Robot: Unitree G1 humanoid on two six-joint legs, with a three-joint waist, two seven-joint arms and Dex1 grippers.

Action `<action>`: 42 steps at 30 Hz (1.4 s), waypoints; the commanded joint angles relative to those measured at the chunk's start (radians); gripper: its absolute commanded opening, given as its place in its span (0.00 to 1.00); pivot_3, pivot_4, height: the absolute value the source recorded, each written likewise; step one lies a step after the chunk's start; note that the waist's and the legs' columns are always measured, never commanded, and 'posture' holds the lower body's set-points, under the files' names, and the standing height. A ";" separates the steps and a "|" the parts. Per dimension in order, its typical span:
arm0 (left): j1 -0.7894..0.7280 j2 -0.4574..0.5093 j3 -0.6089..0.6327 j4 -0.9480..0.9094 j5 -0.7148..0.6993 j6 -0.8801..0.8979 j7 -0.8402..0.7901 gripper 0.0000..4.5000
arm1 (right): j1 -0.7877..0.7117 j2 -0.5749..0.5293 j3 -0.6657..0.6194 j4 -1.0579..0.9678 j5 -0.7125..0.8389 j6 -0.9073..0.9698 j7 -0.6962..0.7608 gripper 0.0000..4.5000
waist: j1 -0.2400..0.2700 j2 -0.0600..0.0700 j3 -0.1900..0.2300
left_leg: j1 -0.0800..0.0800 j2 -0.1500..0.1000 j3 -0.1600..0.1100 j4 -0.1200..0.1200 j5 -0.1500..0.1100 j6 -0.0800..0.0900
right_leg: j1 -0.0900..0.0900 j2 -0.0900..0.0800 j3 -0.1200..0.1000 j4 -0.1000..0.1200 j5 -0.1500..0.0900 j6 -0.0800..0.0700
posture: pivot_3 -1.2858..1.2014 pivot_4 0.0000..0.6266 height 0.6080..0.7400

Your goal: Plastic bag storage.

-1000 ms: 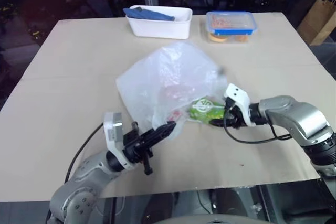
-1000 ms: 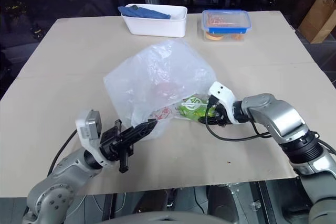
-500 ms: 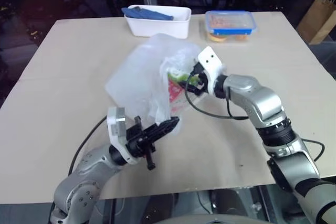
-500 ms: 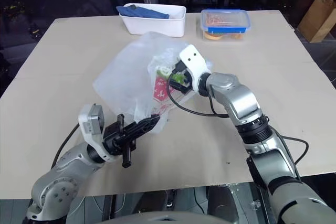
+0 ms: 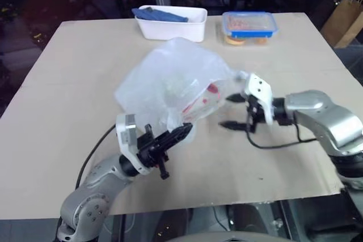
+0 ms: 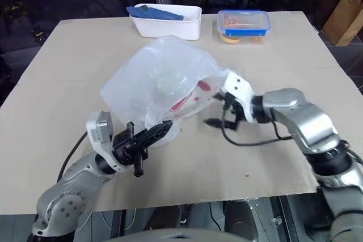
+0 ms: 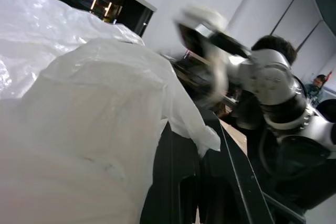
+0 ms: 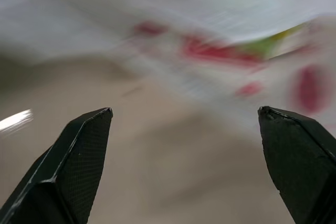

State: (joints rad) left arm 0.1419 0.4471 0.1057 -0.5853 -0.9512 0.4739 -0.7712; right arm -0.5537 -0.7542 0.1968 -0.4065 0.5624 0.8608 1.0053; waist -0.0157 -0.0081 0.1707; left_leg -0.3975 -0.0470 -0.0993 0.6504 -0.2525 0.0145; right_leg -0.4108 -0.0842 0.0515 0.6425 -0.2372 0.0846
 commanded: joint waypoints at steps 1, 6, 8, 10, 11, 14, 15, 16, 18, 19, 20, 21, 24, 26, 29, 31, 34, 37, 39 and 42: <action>-0.001 0.000 -0.004 -0.006 0.005 -0.018 -0.021 0.00 | 0.007 0.071 -0.107 -0.077 0.105 -0.060 -0.002 1.00 | -0.007 0.000 0.000 | 0.001 0.000 0.001 0.000 0.000 0.000 | 0.000 0.001 0.001 0.000 0.000 0.000 | 0.52 0.24 1.00; 0.003 0.001 0.004 -0.002 0.010 -0.020 -0.031 0.00 | -0.108 0.211 -0.214 0.079 -0.025 -0.224 -0.223 1.00 | -0.008 0.000 0.000 | 0.002 0.002 0.001 0.001 0.000 -0.001 | 0.000 0.004 0.001 0.002 0.000 0.000 | 0.52 0.24 1.00; 0.009 0.004 0.006 -0.001 0.012 -0.021 -0.038 0.00 | -0.114 0.152 -0.159 0.155 -0.168 -0.322 -0.230 1.00 | 0.003 -0.001 -0.001 | 0.002 0.001 0.001 0.002 0.001 -0.002 | 0.000 0.003 0.001 0.002 0.001 -0.001 | 0.52 0.24 1.00; 0.017 0.004 0.007 0.002 0.015 -0.024 -0.048 0.00 | -0.096 0.091 -0.085 0.229 -0.311 -0.421 -0.232 1.00 | 0.008 -0.002 -0.001 | 0.002 0.000 0.001 0.003 0.001 -0.002 | 0.002 0.002 -0.002 0.001 0.001 -0.001 | 0.52 0.24 1.00; 0.019 0.003 0.007 0.004 0.017 -0.026 -0.052 0.00 | -0.086 0.082 -0.064 0.257 -0.347 -0.451 -0.235 1.00 | 0.008 -0.002 -0.001 | 0.001 -0.001 0.001 0.002 0.001 -0.002 | 0.002 0.001 -0.003 0.001 0.001 -0.001 | 0.52 0.24 1.00; 0.022 0.003 0.007 0.009 0.023 -0.028 -0.062 0.00 | -0.066 0.085 -0.032 0.295 -0.390 -0.490 -0.221 1.00 | 0.001 -0.001 -0.001 | 0.000 0.000 0.002 0.001 0.001 -0.002 | 0.001 0.001 -0.002 0.001 0.001 -0.001 | 0.52 0.24 1.00; 0.022 0.003 0.007 0.010 0.024 -0.028 -0.062 0.00 | -0.062 0.091 -0.032 0.297 -0.386 -0.487 -0.212 1.00 | -0.002 -0.001 0.000 | 0.000 0.000 0.002 0.000 0.002 -0.003 | 0.000 0.001 -0.001 0.001 0.001 -0.001 | 0.52 0.24 1.00; 0.023 0.004 0.009 0.008 0.024 -0.027 -0.063 0.00 | -0.062 0.104 -0.037 0.302 -0.388 -0.484 -0.225 1.00 | -0.006 0.000 0.000 | 0.000 0.001 0.001 0.000 0.003 -0.004 | -0.001 0.002 0.001 0.001 0.001 -0.001 | 0.52 0.24 1.00; 0.026 0.006 0.015 0.005 0.023 -0.026 -0.064 0.00 | -0.065 0.123 -0.050 0.309 -0.391 -0.481 -0.244 0.94 | -0.007 0.000 0.000 | 0.000 0.001 0.002 -0.001 0.003 -0.005 | -0.002 0.002 0.002 0.001 0.001 -0.001 | 0.52 0.24 1.00; 0.027 0.007 0.017 0.004 0.022 -0.025 -0.063 0.00 | -0.068 0.133 -0.060 0.312 -0.387 -0.484 -0.247 0.88 | -0.006 0.000 0.000 | 0.000 0.001 0.002 -0.001 0.002 -0.003 | -0.002 0.002 0.002 0.001 0.001 -0.001 | 0.52 0.24 1.00; 0.028 0.008 0.020 0.003 0.023 -0.024 -0.058 0.00 | -0.072 0.143 -0.075 0.310 -0.372 -0.471 -0.248 0.82 | -0.005 0.000 0.000 | 0.000 0.001 0.002 -0.001 0.001 -0.002 | -0.002 0.002 0.002 0.001 0.001 -0.001 | 0.52 0.24 1.00; 0.028 0.010 0.022 0.001 0.029 -0.025 -0.053 0.00 | -0.073 0.151 -0.091 0.305 -0.358 -0.454 -0.252 0.71 | -0.003 0.000 0.000 | 0.000 0.002 0.001 0.000 0.001 -0.002 | -0.002 0.002 0.002 0.001 0.001 -0.001 | 0.52 0.24 1.00; 0.025 0.021 0.023 0.007 0.066 -0.040 -0.053 0.00 | -0.066 0.152 -0.109 0.294 -0.348 -0.434 -0.247 0.38 | 0.003 0.000 0.000 | 0.000 0.001 0.001 0.000 0.001 -0.002 | -0.001 0.002 0.001 0.001 0.001 -0.001 | 0.52 0.24 1.00; 0.016 0.023 0.030 0.019 0.072 -0.043 -0.047 0.00 | -0.062 0.153 -0.116 0.291 -0.347 -0.431 -0.248 0.18 | 0.003 0.000 0.000 | 0.000 0.001 0.000 0.000 0.001 -0.002 | -0.001 0.002 0.000 0.001 0.001 -0.001 | 0.52 0.24 1.00; -0.023 0.047 0.049 0.039 0.092 -0.036 -0.024 0.00 | -0.076 0.157 -0.161 0.292 -0.315 -0.403 -0.252 0.01 | 0.002 0.000 0.000 | 0.000 0.001 0.000 0.000 0.001 -0.002 | -0.001 0.002 0.001 0.001 0.001 -0.001 | 0.52 0.24 1.00; -0.087 0.083 0.073 0.057 0.107 -0.021 0.003 0.00 | -0.110 0.146 -0.212 0.306 -0.279 -0.363 -0.257 0.01 | 0.003 0.000 0.000 | 0.000 0.001 0.000 0.000 0.001 -0.002 | -0.001 0.002 0.000 0.001 0.001 -0.001 | 0.52 0.24 1.00; -0.251 0.156 0.107 0.101 0.112 0.029 0.054 0.00 | -0.207 0.111 -0.294 0.354 -0.223 -0.267 -0.269 0.01 | 0.003 0.000 0.001 | 0.000 0.000 -0.001 0.000 0.001 -0.002 | -0.001 0.002 -0.001 0.002 0.001 -0.001 | 0.52 0.24 1.00; -0.421 0.215 0.141 0.150 0.073 0.077 0.066 0.00 | -0.316 0.069 -0.356 0.418 -0.167 -0.162 -0.269 0.01 | 0.003 0.000 0.001 | 0.000 0.000 -0.002 0.001 0.001 -0.002 | 0.000 0.002 -0.001 0.002 0.001 -0.001 | 0.52 0.24 1.00; -0.585 0.258 0.168 0.229 0.044 0.113 0.070 0.00 | -0.401 0.032 -0.392 0.472 -0.140 -0.124 -0.260 0.01 | 0.004 -0.001 0.002 | -0.001 -0.001 -0.002 0.001 0.001 -0.002 | 0.000 0.002 -0.002 0.002 0.001 -0.001 | 0.52 0.24 1.00; -0.841 0.353 0.153 0.429 0.102 0.107 -0.026 0.00 | -0.531 -0.018 -0.424 0.577 -0.146 -0.126 -0.283 0.01 | 0.002 -0.003 0.006 | -0.003 -0.001 0.000 0.001 0.002 -0.003 | -0.001 0.002 -0.006 0.002 0.001 -0.001 | 0.52 0.24 1.00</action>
State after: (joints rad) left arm -0.6135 0.7519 0.2296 -0.2315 -0.8774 0.5973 -0.7428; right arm -1.0130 -0.7292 -0.1585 0.1454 0.4060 0.7396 0.7387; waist -0.0138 -0.0114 0.1767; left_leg -0.4022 -0.0484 -0.0998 0.6511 -0.2500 0.0105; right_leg -0.4136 -0.0819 0.0455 0.6433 -0.2365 0.0834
